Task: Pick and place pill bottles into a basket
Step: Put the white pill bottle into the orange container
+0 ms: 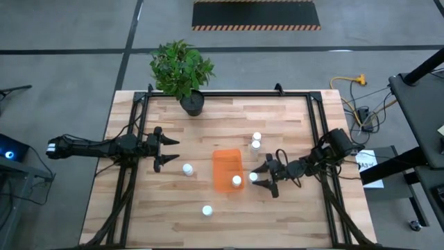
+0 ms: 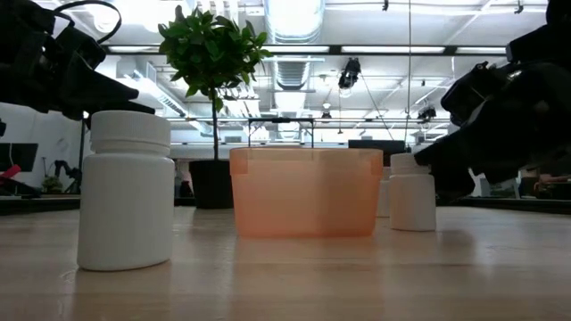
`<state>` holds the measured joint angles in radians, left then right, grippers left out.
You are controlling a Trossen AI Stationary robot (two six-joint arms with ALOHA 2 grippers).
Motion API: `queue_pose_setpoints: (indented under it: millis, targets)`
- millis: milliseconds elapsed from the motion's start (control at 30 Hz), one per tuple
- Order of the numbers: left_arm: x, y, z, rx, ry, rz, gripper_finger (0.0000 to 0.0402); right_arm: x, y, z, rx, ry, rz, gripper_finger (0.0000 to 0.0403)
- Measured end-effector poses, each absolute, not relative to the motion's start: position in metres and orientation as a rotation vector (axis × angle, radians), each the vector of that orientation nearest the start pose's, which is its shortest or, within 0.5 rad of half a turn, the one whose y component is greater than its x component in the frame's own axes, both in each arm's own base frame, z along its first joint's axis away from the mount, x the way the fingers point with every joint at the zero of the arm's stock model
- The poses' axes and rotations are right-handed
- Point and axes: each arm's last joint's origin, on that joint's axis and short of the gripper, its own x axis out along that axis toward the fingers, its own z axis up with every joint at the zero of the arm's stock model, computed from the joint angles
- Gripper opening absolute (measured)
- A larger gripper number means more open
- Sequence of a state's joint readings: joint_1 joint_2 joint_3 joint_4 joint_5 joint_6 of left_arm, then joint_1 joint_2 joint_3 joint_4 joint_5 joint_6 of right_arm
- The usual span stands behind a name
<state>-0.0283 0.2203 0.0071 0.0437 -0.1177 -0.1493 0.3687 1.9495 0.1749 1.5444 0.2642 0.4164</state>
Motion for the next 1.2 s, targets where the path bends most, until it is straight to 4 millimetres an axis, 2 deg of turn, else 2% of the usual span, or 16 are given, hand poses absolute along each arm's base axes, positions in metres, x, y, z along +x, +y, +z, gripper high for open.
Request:
queue_pose_setpoints:
  millis: [333, 533, 700, 867, 1067, 1200]
  targets:
    - [0.11, 0.0, 0.152, -0.136, 0.163, 0.102, 0.0267, 0.208, 0.072, 0.078, 0.313, 0.259, 0.053, 0.0305]
    - [0.11, 0.0, 0.152, -0.136, 0.162, 0.102, 0.0267, 0.208, 0.072, 0.089, 0.311, 0.25, 0.058, 0.0344]
    - [0.11, 0.0, 0.152, -0.137, 0.162, 0.102, 0.0267, 0.206, 0.072, 0.102, 0.292, 0.312, 0.083, 0.0355]
    - [0.11, 0.0, 0.152, -0.136, 0.162, 0.102, 0.0267, 0.212, 0.076, 0.126, 0.225, 0.478, 0.104, 0.035]
    - [0.11, 0.0, 0.152, -0.136, 0.163, 0.102, 0.0267, 0.216, 0.077, 0.176, 0.129, 0.69, 0.064, 0.034]
    - [0.11, 0.0, 0.152, -0.136, 0.163, 0.102, 0.0267, 0.217, 0.078, 0.198, 0.096, 0.764, 0.054, 0.0334]
